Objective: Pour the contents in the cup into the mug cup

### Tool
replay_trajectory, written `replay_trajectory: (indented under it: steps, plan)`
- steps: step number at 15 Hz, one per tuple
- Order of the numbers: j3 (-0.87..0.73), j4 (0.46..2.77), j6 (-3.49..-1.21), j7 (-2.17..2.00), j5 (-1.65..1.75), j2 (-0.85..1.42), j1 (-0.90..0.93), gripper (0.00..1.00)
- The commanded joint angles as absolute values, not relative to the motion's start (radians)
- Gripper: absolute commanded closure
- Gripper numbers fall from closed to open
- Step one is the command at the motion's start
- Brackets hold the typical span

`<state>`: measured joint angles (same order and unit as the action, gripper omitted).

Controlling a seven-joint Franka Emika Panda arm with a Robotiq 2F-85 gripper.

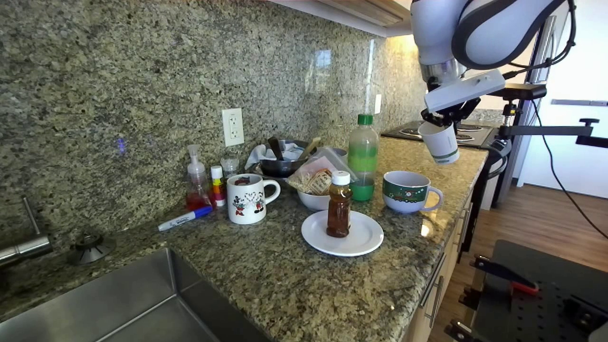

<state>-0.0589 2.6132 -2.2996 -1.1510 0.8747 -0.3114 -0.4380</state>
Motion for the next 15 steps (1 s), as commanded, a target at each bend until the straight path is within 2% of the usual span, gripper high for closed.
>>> replay_trajectory:
  steps: [1, 15]
  plan:
    - [-0.08, 2.641, -2.269, -1.22, 0.955, -0.298, -0.381, 0.97]
    - [-0.084, 2.72, -2.172, -1.378, 1.205, -0.219, -0.248, 0.97]
